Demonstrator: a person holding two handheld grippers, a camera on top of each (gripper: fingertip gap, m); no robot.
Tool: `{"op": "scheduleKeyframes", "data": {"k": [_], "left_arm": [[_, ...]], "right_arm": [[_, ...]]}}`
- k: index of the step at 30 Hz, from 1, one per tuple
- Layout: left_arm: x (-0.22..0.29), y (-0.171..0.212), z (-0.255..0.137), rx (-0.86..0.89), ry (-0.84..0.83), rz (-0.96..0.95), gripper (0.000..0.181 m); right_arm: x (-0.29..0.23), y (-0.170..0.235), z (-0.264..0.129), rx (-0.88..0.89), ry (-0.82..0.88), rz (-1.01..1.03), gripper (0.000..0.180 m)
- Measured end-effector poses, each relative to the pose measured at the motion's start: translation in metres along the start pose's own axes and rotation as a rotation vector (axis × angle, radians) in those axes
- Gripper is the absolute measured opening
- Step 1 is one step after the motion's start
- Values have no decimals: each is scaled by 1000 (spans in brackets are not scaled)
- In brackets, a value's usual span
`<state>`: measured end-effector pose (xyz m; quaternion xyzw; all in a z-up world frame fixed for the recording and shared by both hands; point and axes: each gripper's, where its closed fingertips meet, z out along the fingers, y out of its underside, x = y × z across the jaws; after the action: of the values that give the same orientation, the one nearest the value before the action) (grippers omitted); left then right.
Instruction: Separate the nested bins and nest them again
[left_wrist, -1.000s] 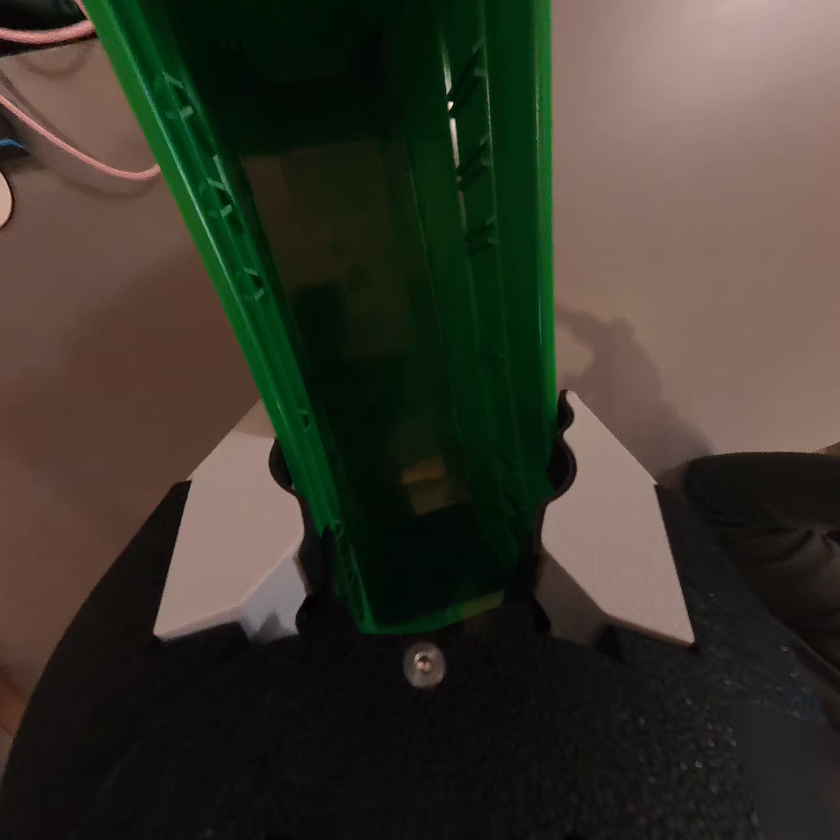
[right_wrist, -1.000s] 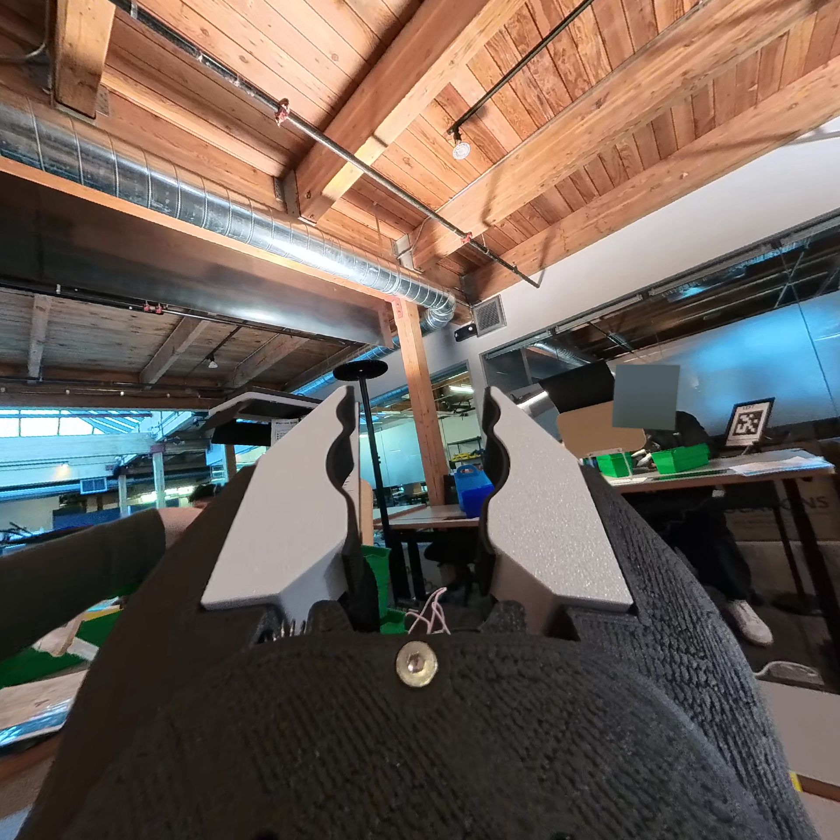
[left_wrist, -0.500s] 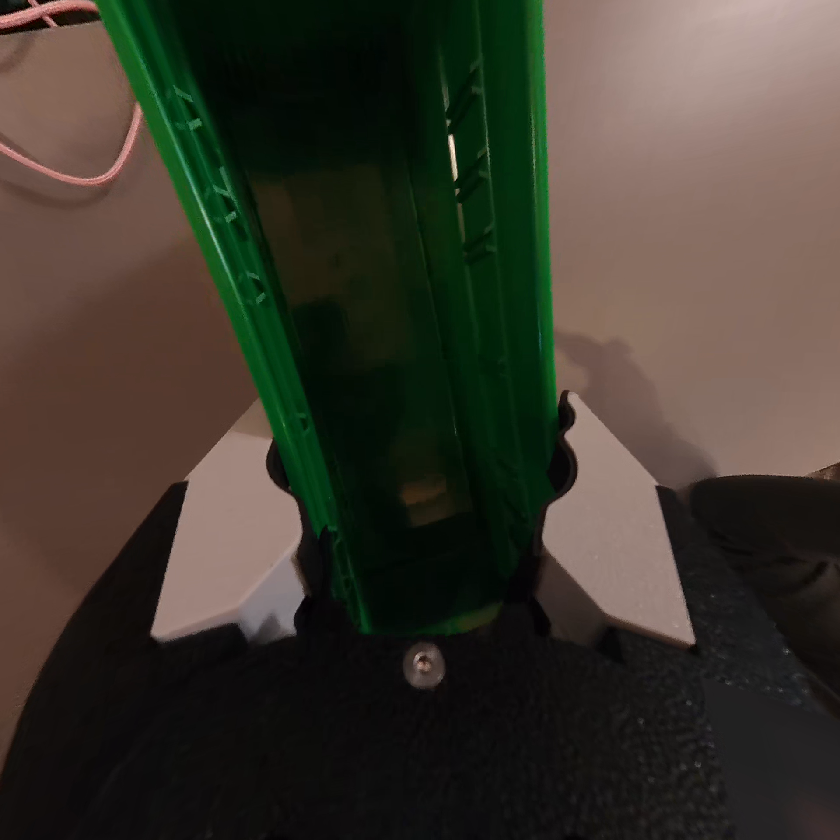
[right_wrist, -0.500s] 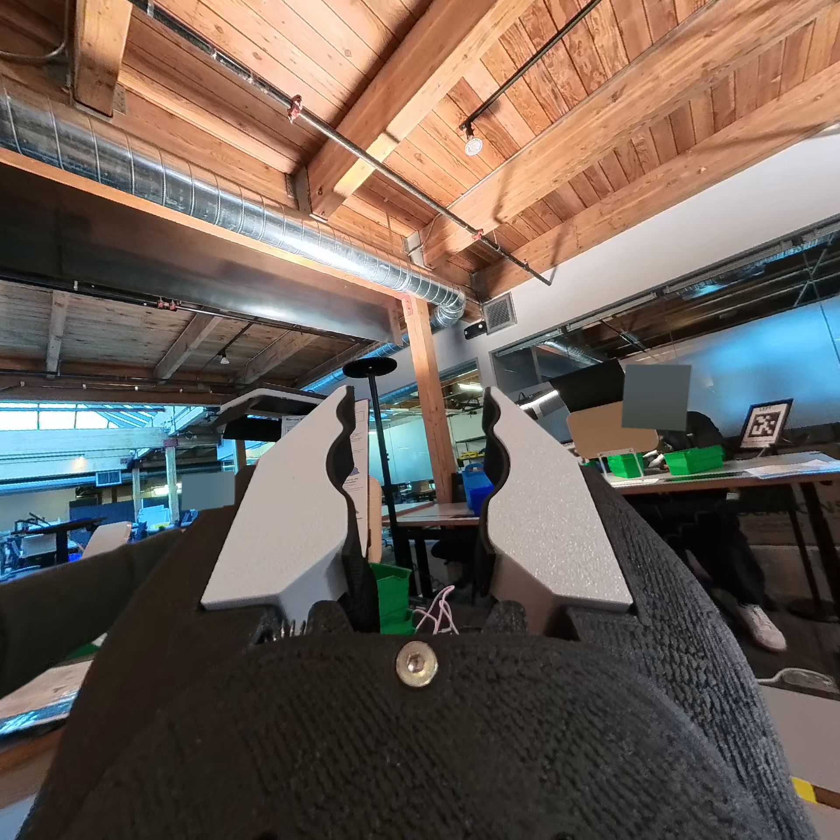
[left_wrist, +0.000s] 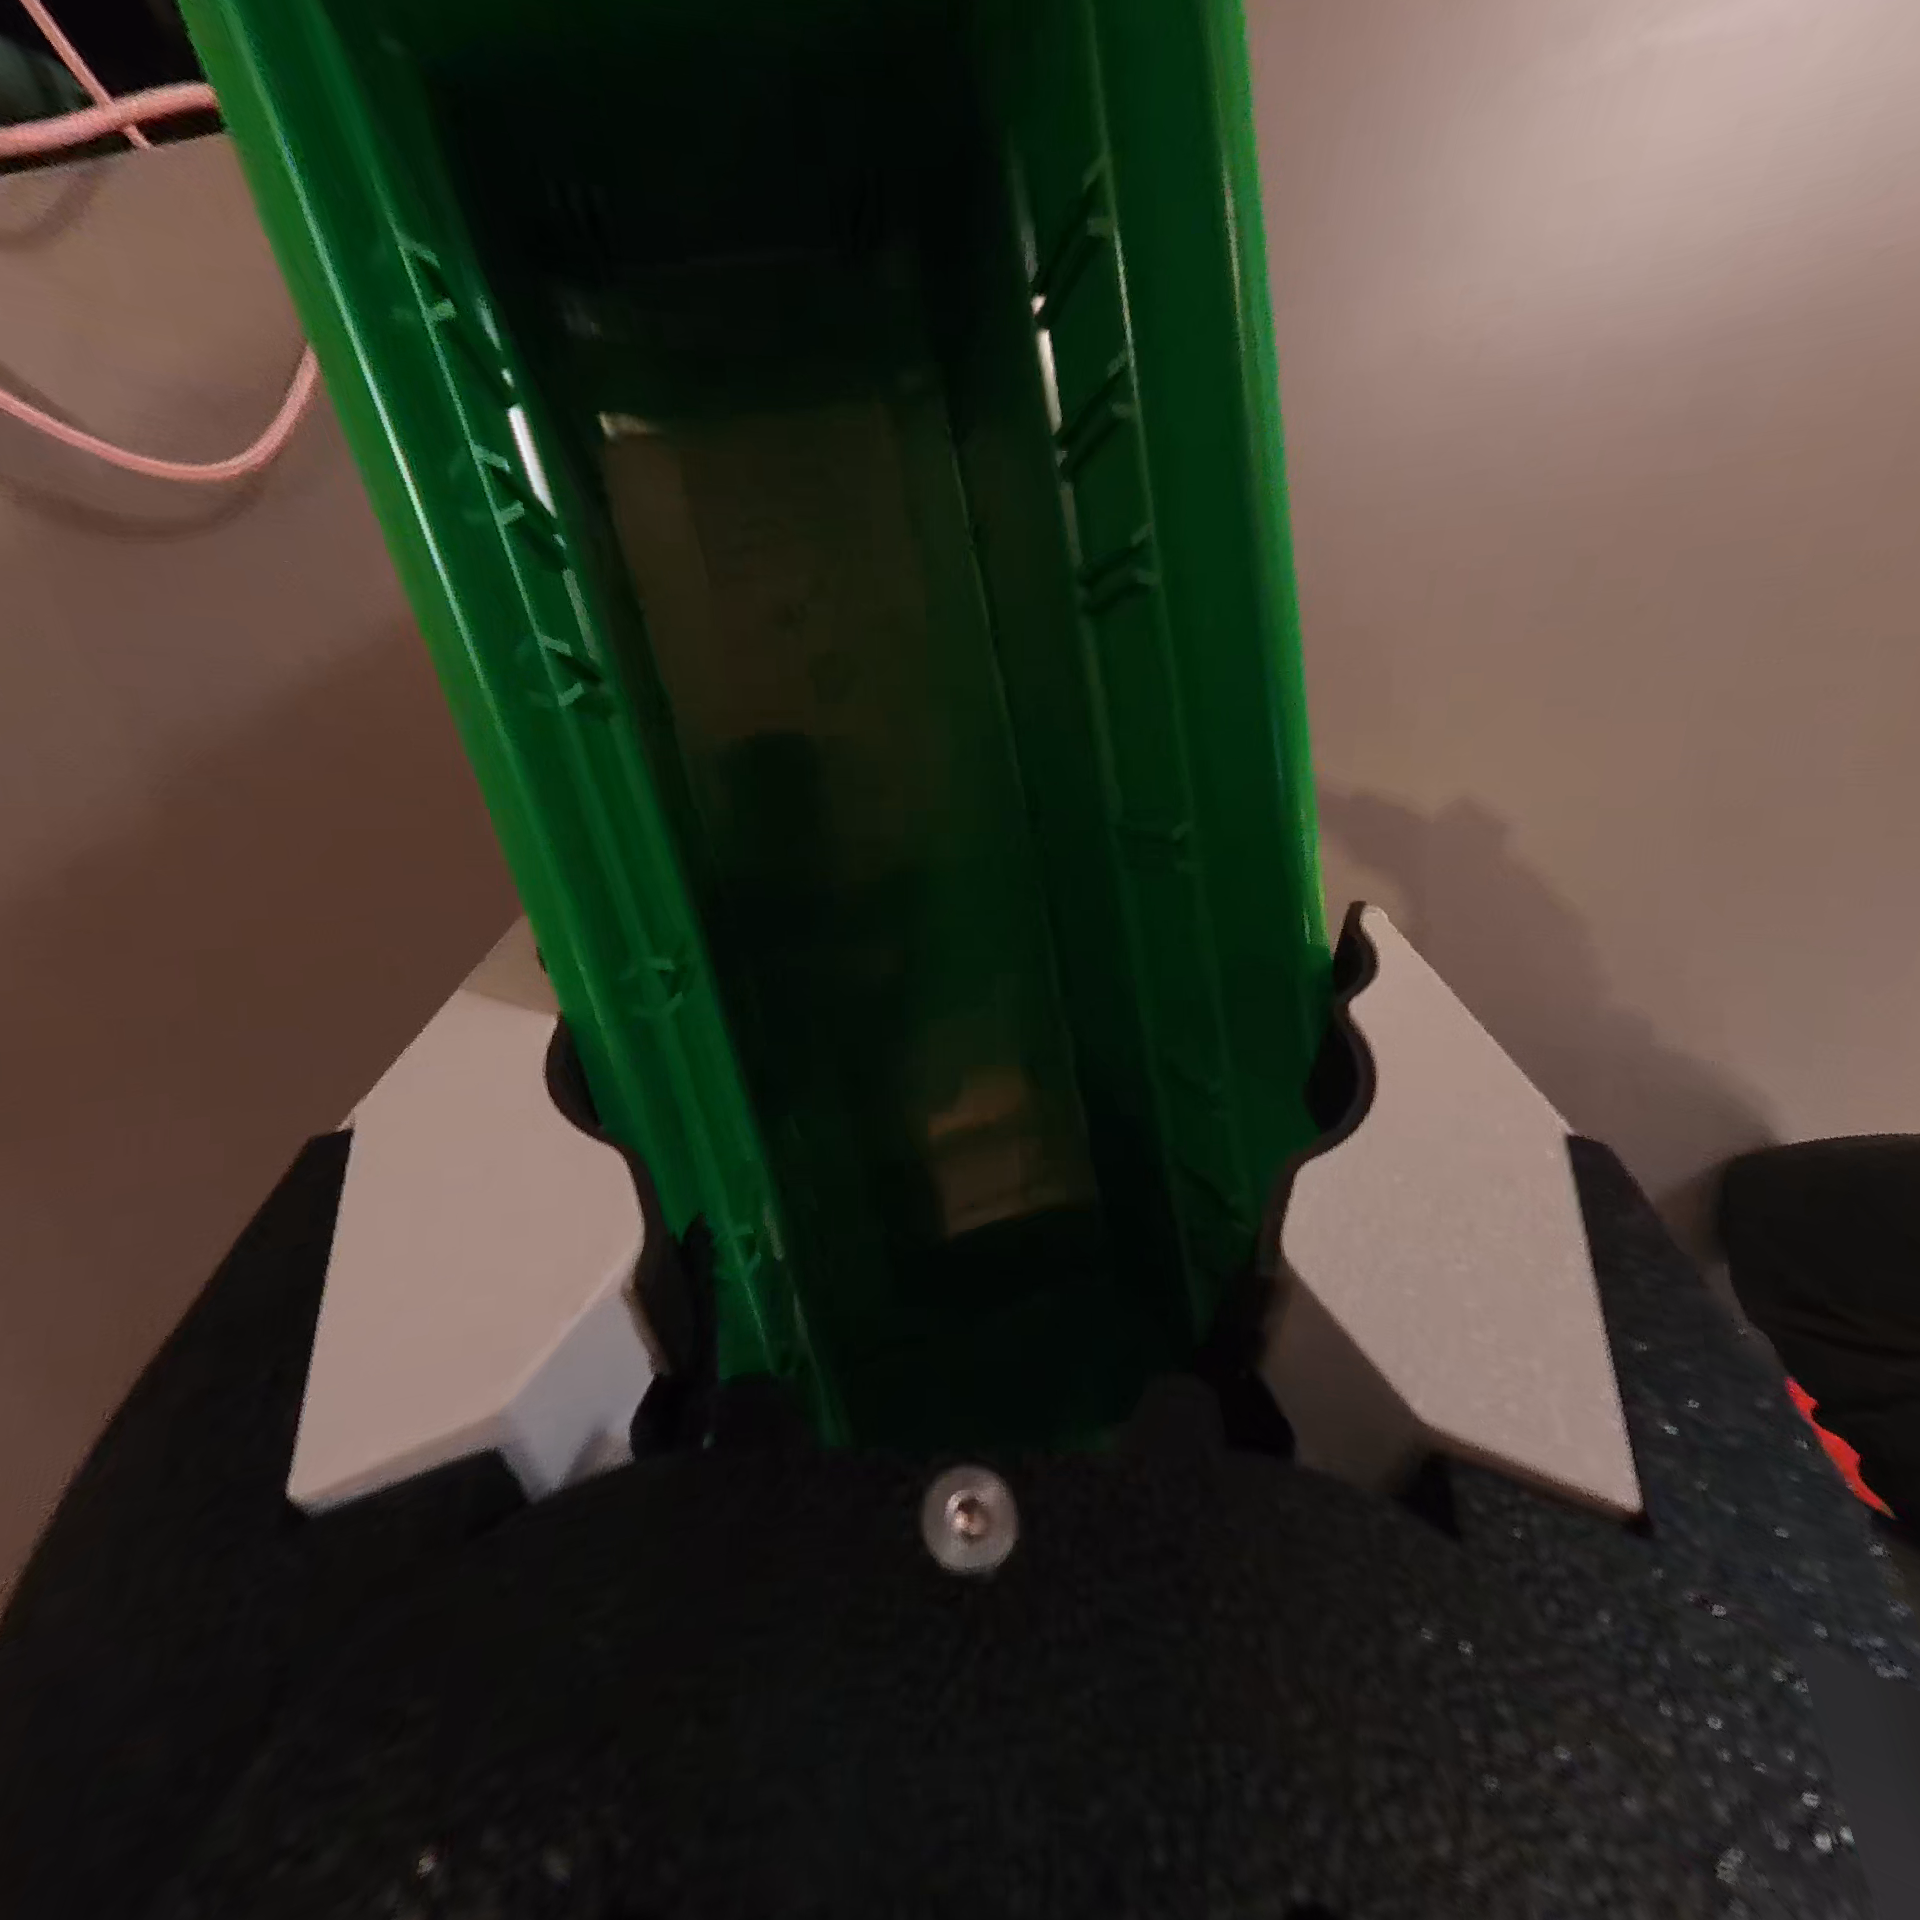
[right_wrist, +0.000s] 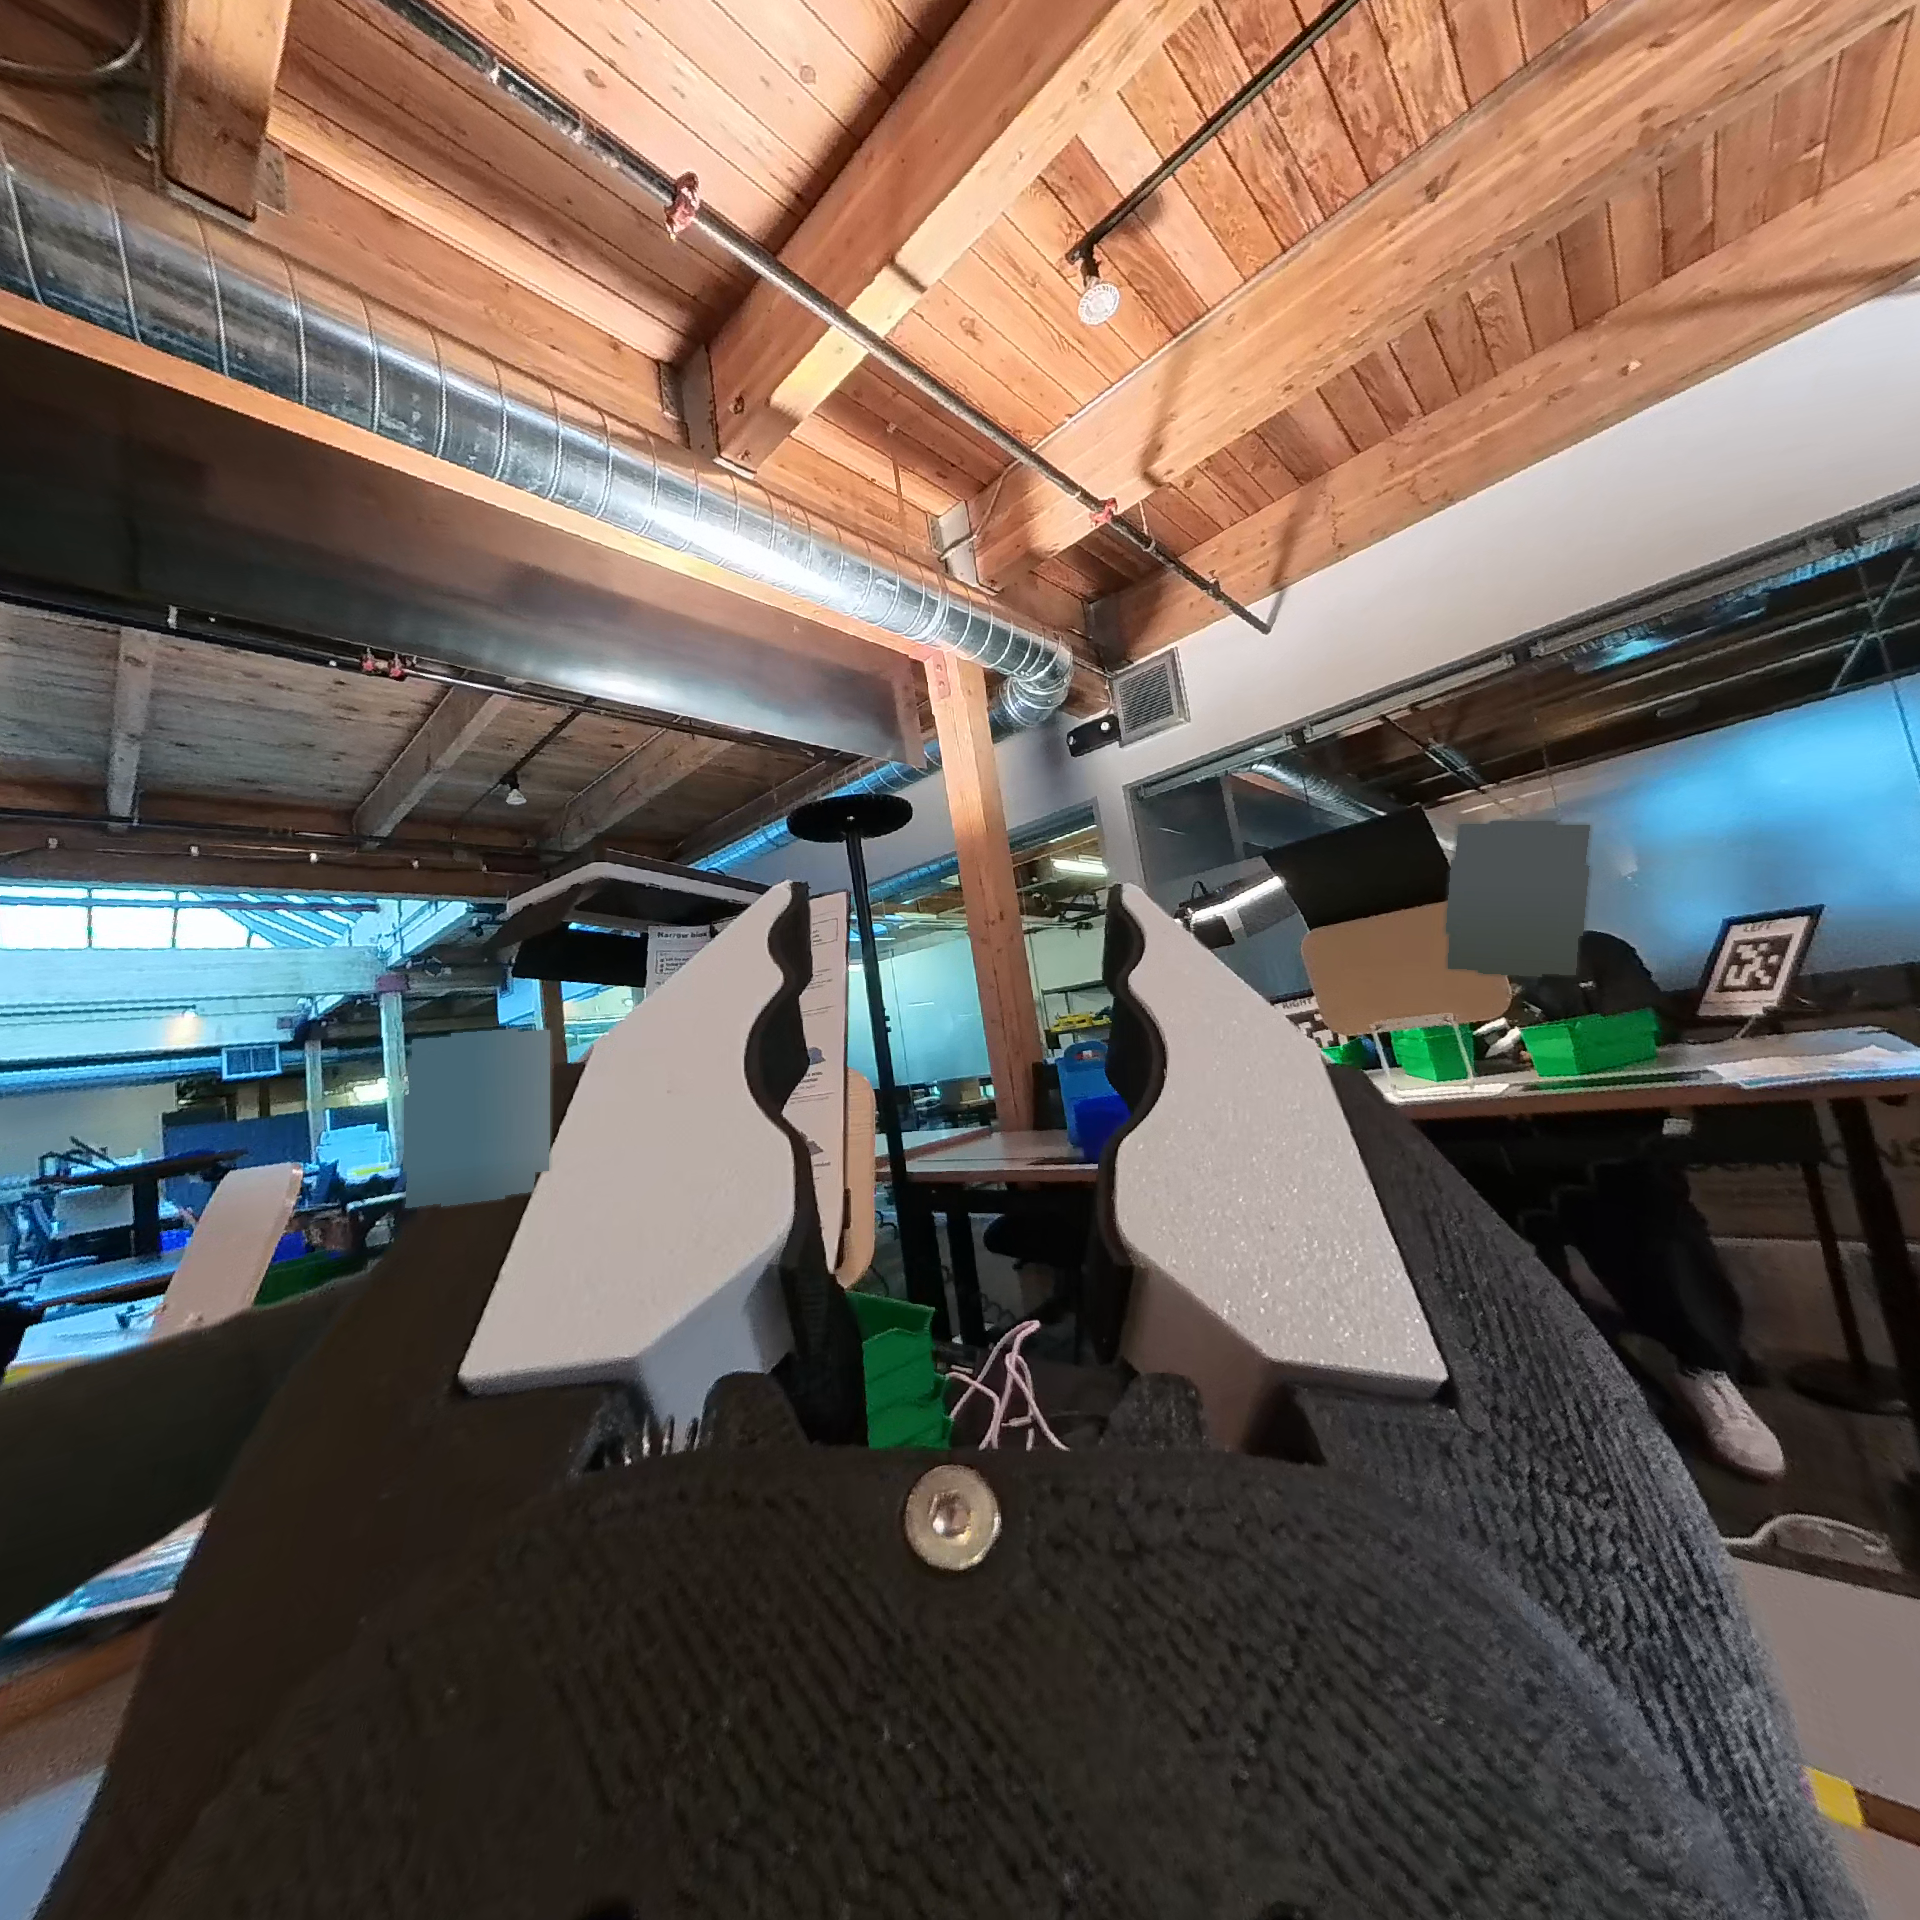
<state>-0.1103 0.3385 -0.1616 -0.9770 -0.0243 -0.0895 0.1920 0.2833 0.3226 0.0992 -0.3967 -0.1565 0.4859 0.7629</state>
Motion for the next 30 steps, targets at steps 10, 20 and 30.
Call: {"op": "scheduleKeyframes", "data": {"k": [10,20,30], "left_arm": [[13,-27,-73,417,252,7,140],[-98,48,-136,1112,7,-135,115],[-162,110,-20,1122,168,-437,87]], "right_arm": [[-1,6,5,-25,10,-24,56],[-16,21,16,-76,17,-100,57],[-47,45,33,-142,44,-319,56]]}}
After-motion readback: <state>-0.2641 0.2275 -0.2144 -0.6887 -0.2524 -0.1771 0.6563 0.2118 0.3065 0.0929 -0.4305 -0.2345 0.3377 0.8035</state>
